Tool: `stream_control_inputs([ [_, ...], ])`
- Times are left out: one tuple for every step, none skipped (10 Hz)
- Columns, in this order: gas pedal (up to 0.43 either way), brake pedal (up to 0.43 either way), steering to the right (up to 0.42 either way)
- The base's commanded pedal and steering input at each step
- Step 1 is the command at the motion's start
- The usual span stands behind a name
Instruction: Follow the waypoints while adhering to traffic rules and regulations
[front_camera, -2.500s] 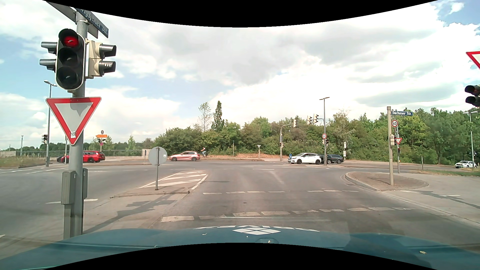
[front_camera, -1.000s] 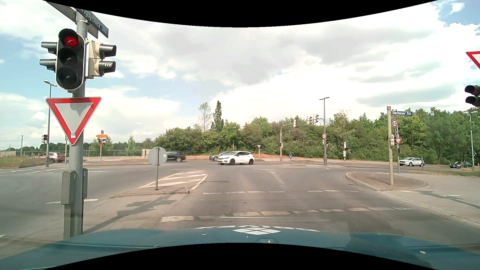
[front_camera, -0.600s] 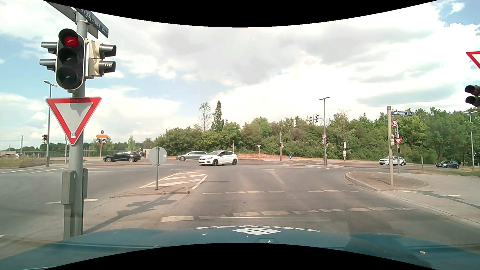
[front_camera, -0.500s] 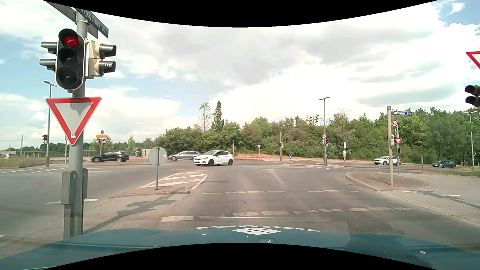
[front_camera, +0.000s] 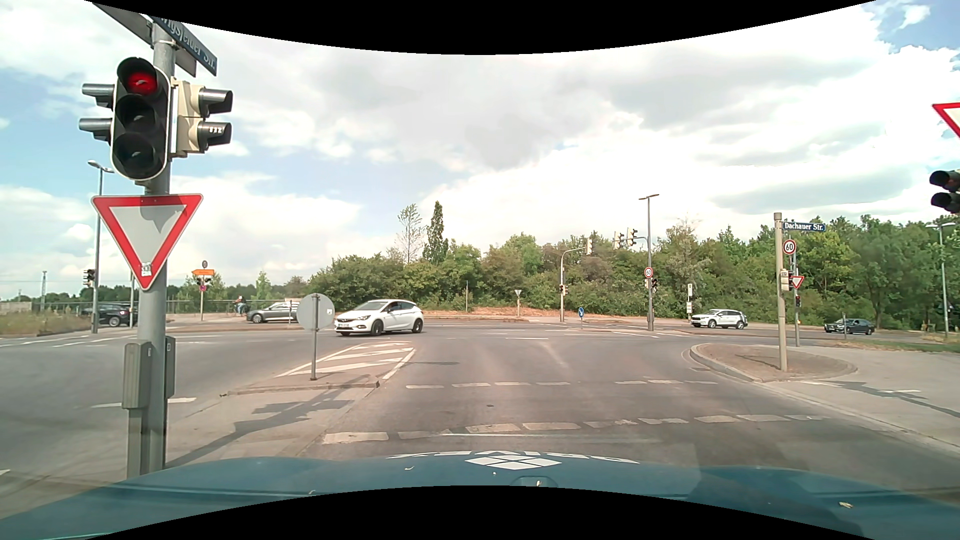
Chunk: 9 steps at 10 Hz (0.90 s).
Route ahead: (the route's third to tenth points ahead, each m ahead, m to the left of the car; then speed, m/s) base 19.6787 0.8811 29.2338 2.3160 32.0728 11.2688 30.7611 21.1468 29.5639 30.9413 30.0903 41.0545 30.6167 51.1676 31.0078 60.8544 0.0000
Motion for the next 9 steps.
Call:
stream_control_inputs([
  [0.000,0.348,-0.025],
  [0.000,0.348,-0.026],
  [0.000,0.348,-0.025],
  [0.000,0.348,-0.025],
  [0.000,0.348,-0.026],
  [0.000,0.348,-0.026],
  [0.000,0.348,-0.026],
  [0.000,0.348,-0.025],
  [0.000,0.348,-0.026],
])
